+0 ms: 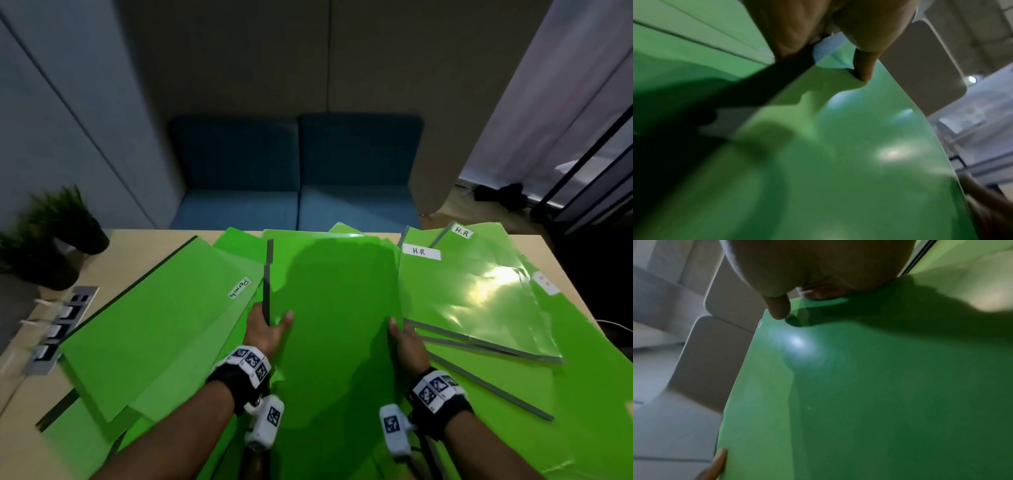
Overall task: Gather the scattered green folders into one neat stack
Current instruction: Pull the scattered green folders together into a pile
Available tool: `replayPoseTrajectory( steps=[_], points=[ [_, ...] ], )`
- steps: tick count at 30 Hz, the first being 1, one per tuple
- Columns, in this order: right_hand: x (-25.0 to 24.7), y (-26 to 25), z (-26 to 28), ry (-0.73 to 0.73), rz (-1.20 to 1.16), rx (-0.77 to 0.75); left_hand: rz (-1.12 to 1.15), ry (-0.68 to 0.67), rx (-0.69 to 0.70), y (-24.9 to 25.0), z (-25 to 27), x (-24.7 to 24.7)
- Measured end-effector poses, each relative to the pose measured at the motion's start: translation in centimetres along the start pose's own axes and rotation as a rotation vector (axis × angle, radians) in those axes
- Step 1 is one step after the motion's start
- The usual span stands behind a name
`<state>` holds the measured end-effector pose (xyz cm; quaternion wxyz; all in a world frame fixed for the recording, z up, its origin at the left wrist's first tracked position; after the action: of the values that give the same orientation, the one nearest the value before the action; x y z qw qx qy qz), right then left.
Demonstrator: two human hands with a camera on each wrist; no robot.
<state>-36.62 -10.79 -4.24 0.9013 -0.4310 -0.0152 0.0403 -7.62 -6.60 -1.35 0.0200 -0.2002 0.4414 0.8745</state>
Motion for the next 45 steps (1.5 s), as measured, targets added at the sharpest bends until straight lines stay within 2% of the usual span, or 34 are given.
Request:
replayPoseTrajectory(
  steps=[4,7,9,11,13,14,16,19,21,23,26,30,36,40,43,44,45],
  points=[
    [1.3,2.0,0.6,-0.05,-0.05,0.061,0.091,-0.099,-0.074,-2.8,1.5,2.2],
    [1.1,2.5,0.5,-0.036,-0.035,0.061,-0.072,-0.216,-0.131,-4.3,2.3,3.4],
    [0.8,2.5,0.5,-0.021,-0.031,0.065,-0.216,-0.212,-0.125,-4.6,2.3,3.2],
    [1.0,2.6,0.6,-0.038,-0.081,0.079,-0.369,-0.055,0.013,-2.5,1.3,1.6],
    [1.4,2.6,0.9,-0.069,-0.105,0.097,-0.509,0.093,0.191,2.2,-0.3,0.4],
    [1.6,2.6,1.1,-0.083,-0.109,0.088,-0.57,0.121,0.269,5.0,-1.2,0.3],
    [2.1,2.5,1.6,-0.102,-0.084,0.066,-0.711,0.087,0.362,10.2,-2.6,1.6],
    [3.0,0.9,2.3,-0.148,0.066,-0.014,-0.807,-0.1,0.347,14.4,-4.0,5.6],
    [3.3,-0.7,2.6,-0.167,0.298,-0.074,-0.856,-0.196,0.298,15.4,-4.1,8.3],
    [2.9,-1.4,1.9,-0.177,0.503,-0.139,-0.91,-0.181,0.284,15.9,-3.9,10.5],
    [2.0,-1.2,0.9,-0.158,0.557,-0.173,-0.981,-0.085,0.274,16.1,-3.3,12.7],
    [0.7,2.2,-2.0,-0.107,0.328,-0.147,-1.026,-0.03,0.283,16.1,-2.8,14.2],
    [1.3,1.5,0.5,-0.125,0.075,-0.111,-1.076,-0.041,0.433,15.6,-1.6,14.2],
    [1.3,1.4,0.1,-0.179,0.064,-0.121,-1.09,-0.041,0.49,14.9,-1.4,14.5],
    [1.6,1.8,0.5,-0.221,-0.07,-0.09,-0.938,-0.154,0.466,13.8,-2.2,13.1],
    [1.7,1.9,0.8,-0.227,-0.105,-0.079,-0.864,-0.126,0.464,13.3,-2.7,11.6],
    [1.6,2.2,0.9,-0.225,-0.118,-0.058,-0.809,-0.036,0.463,12.8,-3.0,9.5]
  ],
)
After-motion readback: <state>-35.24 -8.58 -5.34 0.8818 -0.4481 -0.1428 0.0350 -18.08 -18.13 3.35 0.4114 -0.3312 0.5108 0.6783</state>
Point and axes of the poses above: each hand's wrist, its own z-axis away from the middle knuckle, its own x-axis out of the palm, y = z × x, the point moved 7 cm from there along -z, towards the middle knuckle, and after that the axes turned 8 degrees about -y, right-handed, at the moved point
